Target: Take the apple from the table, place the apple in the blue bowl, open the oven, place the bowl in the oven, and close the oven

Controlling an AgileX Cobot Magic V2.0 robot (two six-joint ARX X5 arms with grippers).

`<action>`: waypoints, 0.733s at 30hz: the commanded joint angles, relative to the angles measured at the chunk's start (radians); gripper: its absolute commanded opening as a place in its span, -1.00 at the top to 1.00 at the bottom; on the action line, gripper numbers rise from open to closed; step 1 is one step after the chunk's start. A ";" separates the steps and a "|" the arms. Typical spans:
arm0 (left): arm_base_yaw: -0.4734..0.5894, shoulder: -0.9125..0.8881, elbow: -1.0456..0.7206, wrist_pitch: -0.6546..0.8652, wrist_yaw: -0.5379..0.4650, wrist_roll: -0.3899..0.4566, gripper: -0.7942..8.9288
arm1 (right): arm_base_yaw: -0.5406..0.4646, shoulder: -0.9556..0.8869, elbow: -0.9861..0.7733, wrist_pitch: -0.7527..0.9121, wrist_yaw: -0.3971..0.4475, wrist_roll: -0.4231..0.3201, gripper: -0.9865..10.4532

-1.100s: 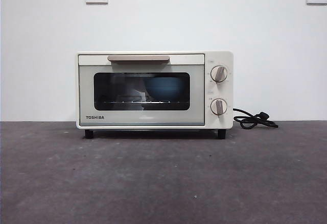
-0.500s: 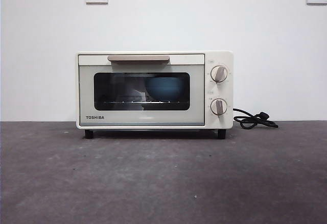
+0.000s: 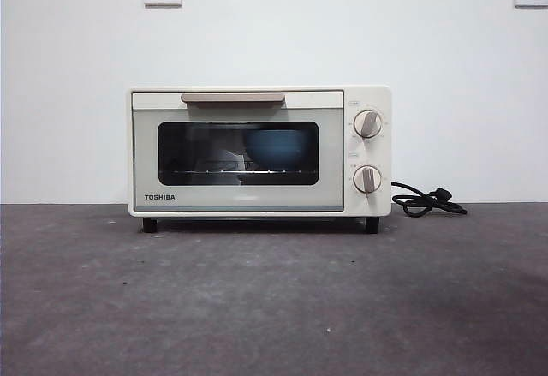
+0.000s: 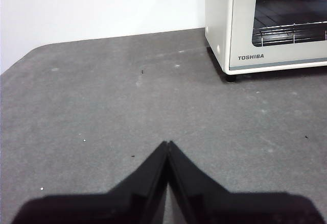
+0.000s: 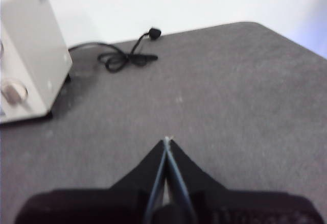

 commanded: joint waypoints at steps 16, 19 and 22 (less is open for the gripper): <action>-0.003 0.000 -0.010 0.006 0.002 -0.004 0.84 | 0.000 -0.164 -0.084 -0.088 -0.065 -0.153 0.83; -0.003 0.000 -0.010 0.006 0.001 -0.004 0.84 | 0.000 -0.164 -0.084 -0.085 -0.065 -0.142 0.83; -0.003 0.000 -0.010 0.007 0.001 -0.004 0.84 | 0.000 -0.164 -0.083 -0.079 -0.066 -0.113 0.83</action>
